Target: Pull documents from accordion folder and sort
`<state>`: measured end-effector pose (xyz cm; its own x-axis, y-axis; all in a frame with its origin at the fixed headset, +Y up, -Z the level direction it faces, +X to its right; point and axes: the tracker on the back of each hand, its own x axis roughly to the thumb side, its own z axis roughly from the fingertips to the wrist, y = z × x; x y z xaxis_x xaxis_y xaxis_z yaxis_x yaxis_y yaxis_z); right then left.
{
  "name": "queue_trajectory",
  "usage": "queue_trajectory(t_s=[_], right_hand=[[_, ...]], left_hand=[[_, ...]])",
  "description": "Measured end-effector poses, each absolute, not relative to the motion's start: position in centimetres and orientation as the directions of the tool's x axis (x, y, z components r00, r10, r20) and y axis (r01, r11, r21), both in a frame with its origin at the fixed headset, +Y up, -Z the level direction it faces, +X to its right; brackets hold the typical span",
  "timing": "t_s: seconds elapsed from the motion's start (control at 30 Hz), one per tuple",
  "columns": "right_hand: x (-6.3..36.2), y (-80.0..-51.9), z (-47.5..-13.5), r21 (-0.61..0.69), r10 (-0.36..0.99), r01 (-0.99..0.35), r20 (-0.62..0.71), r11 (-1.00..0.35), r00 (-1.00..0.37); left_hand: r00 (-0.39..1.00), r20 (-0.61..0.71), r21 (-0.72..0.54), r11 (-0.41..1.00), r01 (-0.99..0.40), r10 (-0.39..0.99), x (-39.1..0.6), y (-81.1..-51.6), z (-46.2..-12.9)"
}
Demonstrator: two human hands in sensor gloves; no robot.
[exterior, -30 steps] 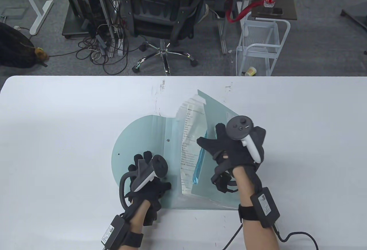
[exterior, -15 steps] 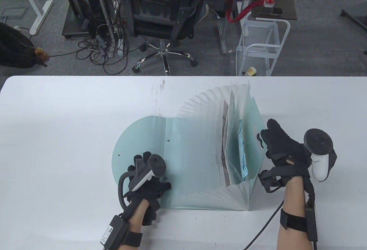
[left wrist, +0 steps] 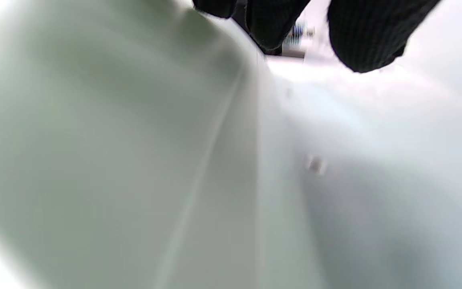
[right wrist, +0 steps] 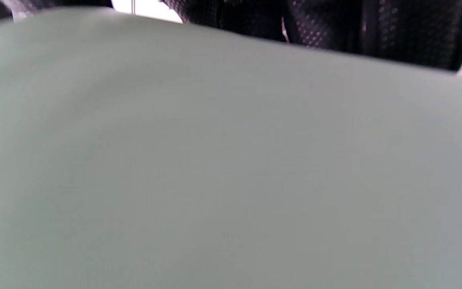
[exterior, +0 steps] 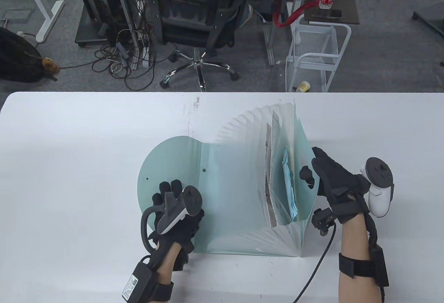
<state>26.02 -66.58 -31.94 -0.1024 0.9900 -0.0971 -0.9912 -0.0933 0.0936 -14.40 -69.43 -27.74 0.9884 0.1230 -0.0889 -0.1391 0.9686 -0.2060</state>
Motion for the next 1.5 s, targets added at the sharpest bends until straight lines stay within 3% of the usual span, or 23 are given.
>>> queue_trajectory(t_s=[0.13,0.27,0.37,0.5,0.6,0.73,0.83,1.13,1.5], right_hand=[[25.4,-66.4,-31.9,0.087,0.988,-0.989,-0.077,-0.124,-0.131],[24.8,-66.3,-32.0,0.082,0.986,-0.985,-0.066,-0.149,-0.155],[24.4,-66.1,-31.8,0.073,0.983,-0.983,-0.059,-0.170,-0.175],[24.3,-66.1,-31.8,0.078,0.983,-0.982,-0.055,-0.174,-0.178],[24.2,-66.1,-31.8,0.081,0.983,-0.982,-0.050,-0.171,-0.175],[24.1,-66.2,-31.8,0.083,0.984,-0.982,-0.045,-0.169,-0.174],[24.0,-66.2,-31.8,0.080,0.985,-0.983,-0.041,-0.166,-0.170],[23.8,-66.2,-31.9,0.076,0.989,-0.987,-0.030,-0.141,-0.144],[23.2,-66.1,-31.8,0.066,0.987,-0.985,-0.016,-0.161,-0.162]], left_hand=[[0.959,-0.038,-0.123,0.951,-0.284,0.281,-12.7,-64.8,-26.7],[0.886,0.155,-0.140,0.898,-0.418,0.436,-9.1,-60.4,-25.5],[0.778,0.368,-0.209,0.860,-0.465,0.510,-5.4,-57.3,-24.7],[0.641,0.475,-0.328,0.797,-0.507,0.603,-1.5,-55.6,-24.7],[0.633,0.484,-0.411,0.796,-0.444,0.604,0.7,-56.1,-25.9],[0.712,0.377,-0.414,0.796,-0.442,0.592,1.6,-57.9,-27.9],[0.809,0.312,-0.319,0.857,-0.404,0.498,1.5,-58.5,-28.7],[0.972,0.137,-0.361,0.924,-0.129,0.190,3.1,-60.7,-30.4],[0.965,0.155,-0.488,0.866,-0.112,0.212,3.5,-62.1,-31.0]])
